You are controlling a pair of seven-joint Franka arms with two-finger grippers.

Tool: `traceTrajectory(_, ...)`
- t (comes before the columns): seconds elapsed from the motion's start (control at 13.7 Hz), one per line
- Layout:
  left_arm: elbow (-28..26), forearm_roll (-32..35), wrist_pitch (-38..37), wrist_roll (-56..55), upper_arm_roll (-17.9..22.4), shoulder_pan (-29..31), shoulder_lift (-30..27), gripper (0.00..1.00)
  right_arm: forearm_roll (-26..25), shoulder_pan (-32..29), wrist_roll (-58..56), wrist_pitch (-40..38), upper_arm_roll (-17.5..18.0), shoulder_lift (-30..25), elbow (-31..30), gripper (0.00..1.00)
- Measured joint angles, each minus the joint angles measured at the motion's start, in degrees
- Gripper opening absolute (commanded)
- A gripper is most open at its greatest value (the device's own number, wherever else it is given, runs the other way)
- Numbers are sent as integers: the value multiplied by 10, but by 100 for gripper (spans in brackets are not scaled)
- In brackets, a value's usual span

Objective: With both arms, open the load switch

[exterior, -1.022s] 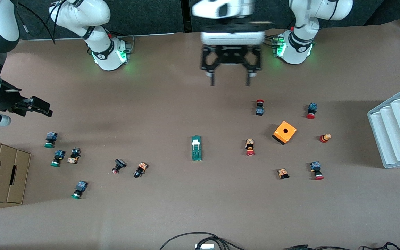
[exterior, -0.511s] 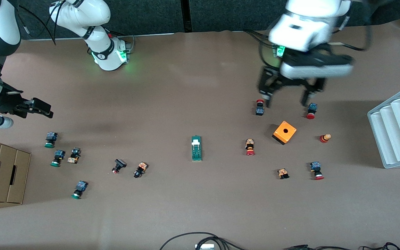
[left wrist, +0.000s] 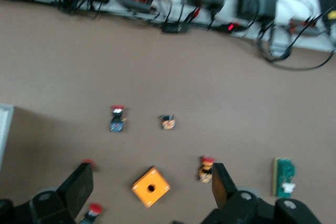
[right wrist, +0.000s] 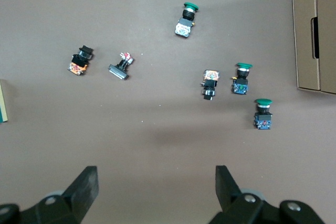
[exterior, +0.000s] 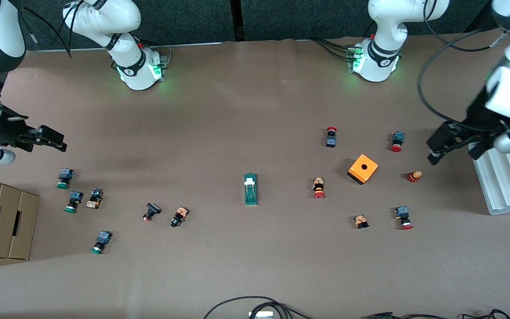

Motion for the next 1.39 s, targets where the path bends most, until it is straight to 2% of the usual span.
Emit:
traceTrajectory(0.36, -4, -4, -75, 29, 4, 26, 5, 100, 0, 1, -1, 1, 1, 0, 0, 99)
traceTrajectory(0.51, -5, -20, -76, 79, 7, 49, 12, 100, 0, 1, -1, 2, 1, 0, 0, 99)
traceTrajectory(0.73, -1, -24, -76, 85, 9, 57, 19, 100, 0, 1, -2, 2, 1, 0, 0, 99)
traceTrajectory(1.17, 3, 22, -86, 80, 1, 51, 22, 100, 0, 1, -2, 2, 1, 1, 0, 99)
traceTrajectory(1.39, 3, 24, -106, 77, 2, 53, 24, 100, 0, 1, -2, 2, 1, 1, 0, 99)
